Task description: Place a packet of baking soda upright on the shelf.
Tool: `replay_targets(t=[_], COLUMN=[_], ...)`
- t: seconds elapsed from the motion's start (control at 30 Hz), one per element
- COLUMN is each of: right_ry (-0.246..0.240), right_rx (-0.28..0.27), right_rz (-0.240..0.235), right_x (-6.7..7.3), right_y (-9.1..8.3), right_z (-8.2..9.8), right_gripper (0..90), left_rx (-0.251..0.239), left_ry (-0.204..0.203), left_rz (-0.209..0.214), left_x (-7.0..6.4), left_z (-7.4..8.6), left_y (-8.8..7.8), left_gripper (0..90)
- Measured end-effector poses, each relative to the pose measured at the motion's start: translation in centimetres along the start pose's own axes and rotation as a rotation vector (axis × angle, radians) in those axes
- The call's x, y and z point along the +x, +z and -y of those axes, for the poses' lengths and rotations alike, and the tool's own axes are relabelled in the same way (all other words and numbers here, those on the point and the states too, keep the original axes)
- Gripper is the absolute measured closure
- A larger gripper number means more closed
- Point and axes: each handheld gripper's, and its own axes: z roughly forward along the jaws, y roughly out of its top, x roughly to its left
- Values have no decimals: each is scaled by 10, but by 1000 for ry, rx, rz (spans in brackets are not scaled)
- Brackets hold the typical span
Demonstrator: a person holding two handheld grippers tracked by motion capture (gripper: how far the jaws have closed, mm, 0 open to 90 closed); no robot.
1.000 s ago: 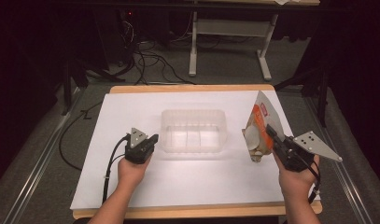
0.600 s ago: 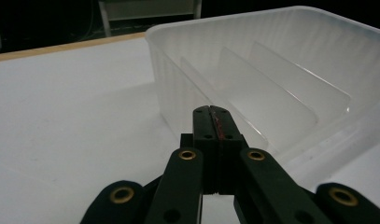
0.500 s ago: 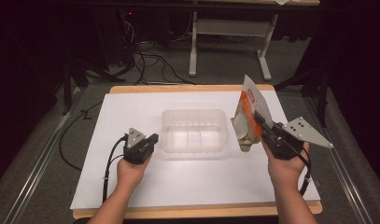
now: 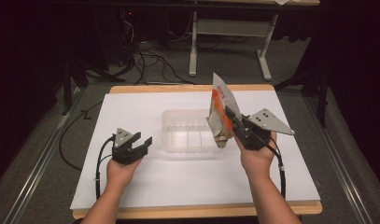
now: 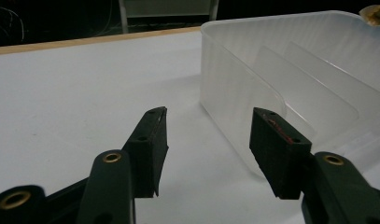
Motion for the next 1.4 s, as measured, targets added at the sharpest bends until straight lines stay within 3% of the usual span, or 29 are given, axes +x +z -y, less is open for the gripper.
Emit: replay_targets(t=[0.1, 0.17, 0.2, 0.23, 0.47, 1.0, 1.4], right_ry=[0, 1, 1, 7, 18, 5, -35], right_rx=[4, 10, 10, 17, 36, 86, 114], right_rz=[-8, -11, -11, -15, -31, -25, -21], right_x=[5, 9, 9, 12, 18, 24, 29], right_y=[10, 17, 17, 23, 44, 84, 105], right_z=[2, 3, 3, 5, 11, 24, 39], right_gripper=[900, 900, 900, 900, 900, 900, 900], left_rx=[6, 38, 38, 49, 53, 37, 53], left_ry=[4, 6, 6, 36, 62, 25, 41], left_rz=[16, 43, 43, 34, 24, 29, 43], left_x=[0, 0, 0, -2, -5, -1, -3], left_z=[0, 1, 1, 2, 2, 0, 1], left_y=[1, 2, 2, 4, 4, 0, 3], left_gripper=[456, 445, 442, 442, 437, 432, 433])
